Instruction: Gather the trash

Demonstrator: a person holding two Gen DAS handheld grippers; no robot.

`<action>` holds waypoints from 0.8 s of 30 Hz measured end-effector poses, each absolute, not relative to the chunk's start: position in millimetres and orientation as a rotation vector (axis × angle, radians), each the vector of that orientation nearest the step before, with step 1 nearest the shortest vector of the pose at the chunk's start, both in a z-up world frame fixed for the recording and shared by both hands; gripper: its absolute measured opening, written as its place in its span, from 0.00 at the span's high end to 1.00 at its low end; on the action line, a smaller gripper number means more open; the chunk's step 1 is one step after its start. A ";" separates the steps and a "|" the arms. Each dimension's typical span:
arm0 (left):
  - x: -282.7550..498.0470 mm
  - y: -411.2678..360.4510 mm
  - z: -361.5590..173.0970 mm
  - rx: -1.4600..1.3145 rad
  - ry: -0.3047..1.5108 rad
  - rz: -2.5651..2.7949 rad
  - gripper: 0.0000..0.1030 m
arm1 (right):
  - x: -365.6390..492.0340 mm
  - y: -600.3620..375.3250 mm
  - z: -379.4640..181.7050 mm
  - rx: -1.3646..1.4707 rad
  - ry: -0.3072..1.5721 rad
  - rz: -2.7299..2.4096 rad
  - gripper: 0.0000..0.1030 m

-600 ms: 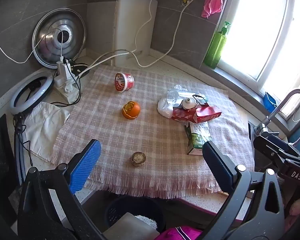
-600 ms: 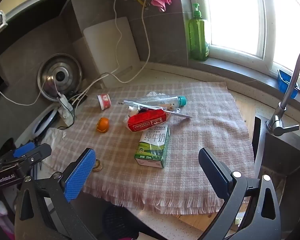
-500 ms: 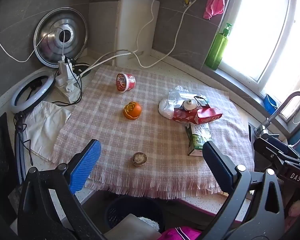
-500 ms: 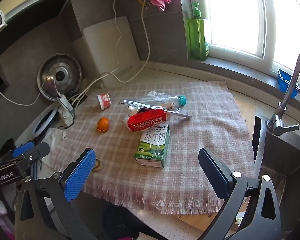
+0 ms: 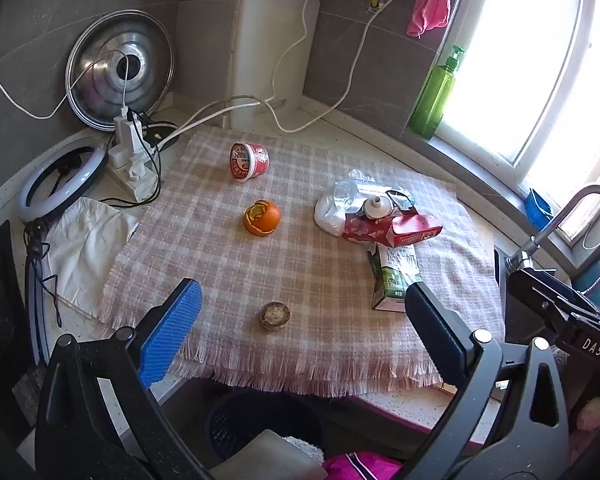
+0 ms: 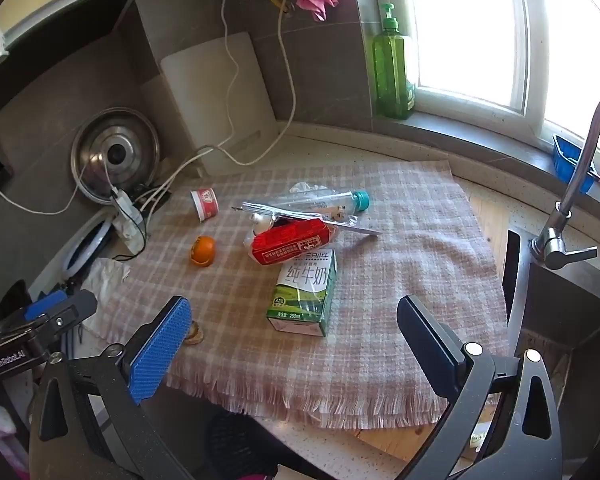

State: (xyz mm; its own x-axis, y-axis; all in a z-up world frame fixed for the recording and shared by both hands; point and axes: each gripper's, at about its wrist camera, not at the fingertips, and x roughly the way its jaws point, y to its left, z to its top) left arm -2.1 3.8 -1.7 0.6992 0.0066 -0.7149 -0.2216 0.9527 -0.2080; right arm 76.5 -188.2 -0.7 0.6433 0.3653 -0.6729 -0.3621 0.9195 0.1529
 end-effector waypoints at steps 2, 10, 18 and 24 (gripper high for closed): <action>-2.0 3.3 -3.0 -0.289 0.789 0.128 0.00 | 76.3 -188.1 -0.8 0.006 0.766 0.412 0.02; -1.9 1.5 -3.6 -0.293 0.791 0.131 0.00 | 79.4 -188.9 2.3 0.010 0.769 0.407 0.02; -4.4 -9.3 -10.1 -0.302 0.792 0.128 0.00 | 81.5 -189.9 2.0 0.010 0.771 0.404 0.02; -1.6 0.3 -4.4 -0.300 0.792 0.128 0.00 | 82.8 -190.7 1.9 0.009 0.772 0.403 0.02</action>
